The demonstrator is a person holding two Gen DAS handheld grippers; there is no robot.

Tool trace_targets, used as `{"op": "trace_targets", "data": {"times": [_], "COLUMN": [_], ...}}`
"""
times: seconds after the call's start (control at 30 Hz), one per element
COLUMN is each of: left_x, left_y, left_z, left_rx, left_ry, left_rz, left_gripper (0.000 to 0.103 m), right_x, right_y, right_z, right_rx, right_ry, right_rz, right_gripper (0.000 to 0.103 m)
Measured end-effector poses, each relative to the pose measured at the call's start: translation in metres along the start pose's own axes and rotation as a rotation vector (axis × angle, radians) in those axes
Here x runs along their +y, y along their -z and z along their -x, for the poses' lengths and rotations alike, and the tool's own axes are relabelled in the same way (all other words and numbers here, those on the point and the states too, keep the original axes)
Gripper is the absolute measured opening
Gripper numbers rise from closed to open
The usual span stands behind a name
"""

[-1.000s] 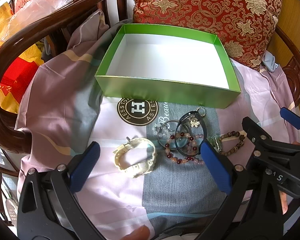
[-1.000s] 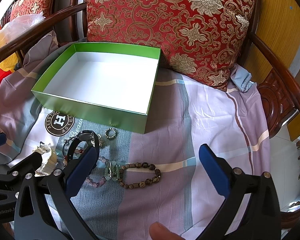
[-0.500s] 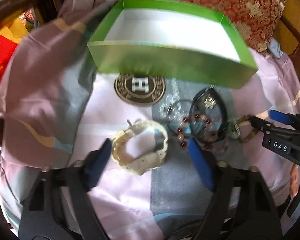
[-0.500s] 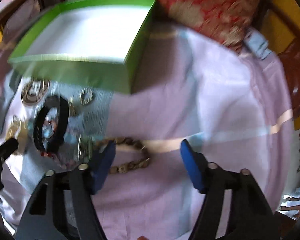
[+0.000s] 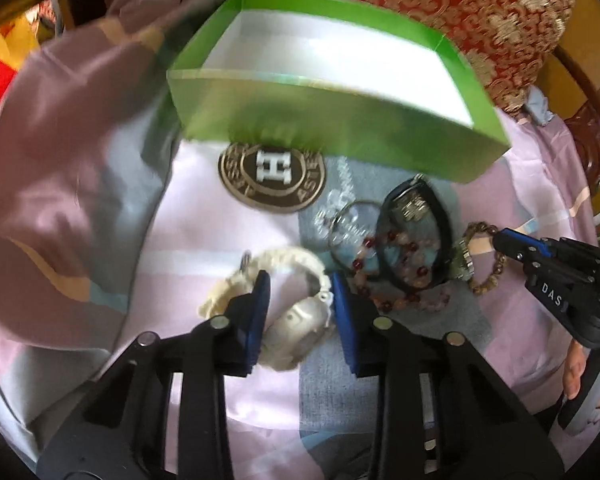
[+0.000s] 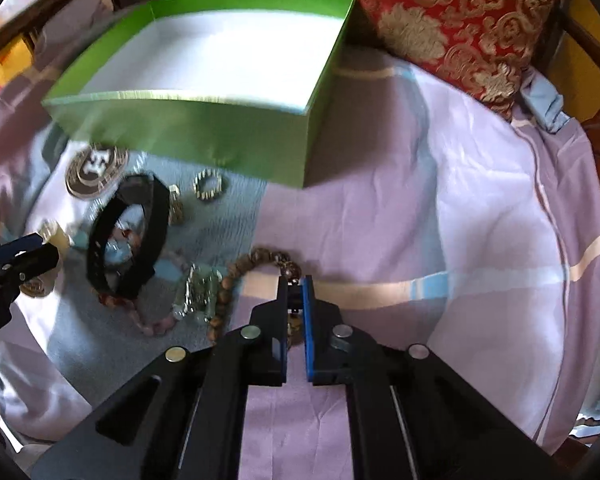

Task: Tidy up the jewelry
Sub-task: 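Grasp the cream-strapped watch with the left gripper while the right gripper grasps the brown bead bracelet, then carry the cream watch into the green box with the left gripper while the right drops the brown bracelet there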

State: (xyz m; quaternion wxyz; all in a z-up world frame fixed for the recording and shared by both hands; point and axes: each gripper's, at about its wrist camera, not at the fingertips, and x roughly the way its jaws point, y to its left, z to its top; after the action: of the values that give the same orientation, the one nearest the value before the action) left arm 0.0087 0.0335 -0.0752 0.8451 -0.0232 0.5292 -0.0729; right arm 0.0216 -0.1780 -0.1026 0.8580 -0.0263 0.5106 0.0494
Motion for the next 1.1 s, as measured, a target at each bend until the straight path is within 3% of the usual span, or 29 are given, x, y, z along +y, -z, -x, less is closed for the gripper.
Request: {"op": "trace_targets", "data": {"times": [0.1, 0.17, 0.43, 0.5, 0.57, 0.7, 0.8, 0.87, 1.03, 1.1], "left_x": [0.001, 0.001, 0.009, 0.015, 0.020, 0.029, 0.019, 0.006, -0.027, -0.032], "left_y": [-0.005, -0.010, -0.017, -0.015, -0.011, -0.002, 0.005, 0.010, 0.027, 0.031], "left_z": [0.012, 0.019, 0.036, 0.032, 0.030, 0.038, 0.047, 0.050, 0.034, 0.022], "left_rx": [-0.036, -0.045, -0.089, -0.059, -0.030, 0.005, 0.008, 0.018, 0.050, 0.087], "left_ry": [0.015, 0.045, 0.020, -0.002, -0.004, 0.051, 0.068, 0.109, 0.053, 0.073], "left_rz": [-0.002, 0.003, -0.005, -0.006, -0.012, -0.030, -0.096, -0.154, -0.317, -0.325], "left_gripper": [0.030, 0.010, 0.009, 0.013, 0.027, 0.048, 0.054, 0.065, 0.068, 0.057], "right_x": [0.000, -0.007, -0.017, -0.018, -0.018, -0.017, -0.014, -0.012, -0.003, 0.000], "right_y": [-0.008, -0.013, -0.019, -0.018, -0.015, -0.014, -0.014, -0.014, -0.013, -0.013], "right_z": [0.021, 0.033, 0.049, 0.041, 0.036, 0.025, 0.019, 0.016, 0.011, 0.011], "right_rx": [-0.052, -0.075, -0.138, -0.121, -0.106, -0.079, -0.067, -0.057, -0.041, -0.039], "right_ry": [0.004, -0.002, 0.001, 0.002, -0.001, -0.011, -0.015, -0.015, -0.033, -0.037], "right_rz": [-0.004, -0.014, -0.033, -0.030, -0.031, -0.033, -0.032, -0.028, -0.007, 0.000], "right_gripper": [0.006, 0.006, 0.006, 0.006, 0.006, 0.006, 0.006, 0.006, 0.007, 0.007]}}
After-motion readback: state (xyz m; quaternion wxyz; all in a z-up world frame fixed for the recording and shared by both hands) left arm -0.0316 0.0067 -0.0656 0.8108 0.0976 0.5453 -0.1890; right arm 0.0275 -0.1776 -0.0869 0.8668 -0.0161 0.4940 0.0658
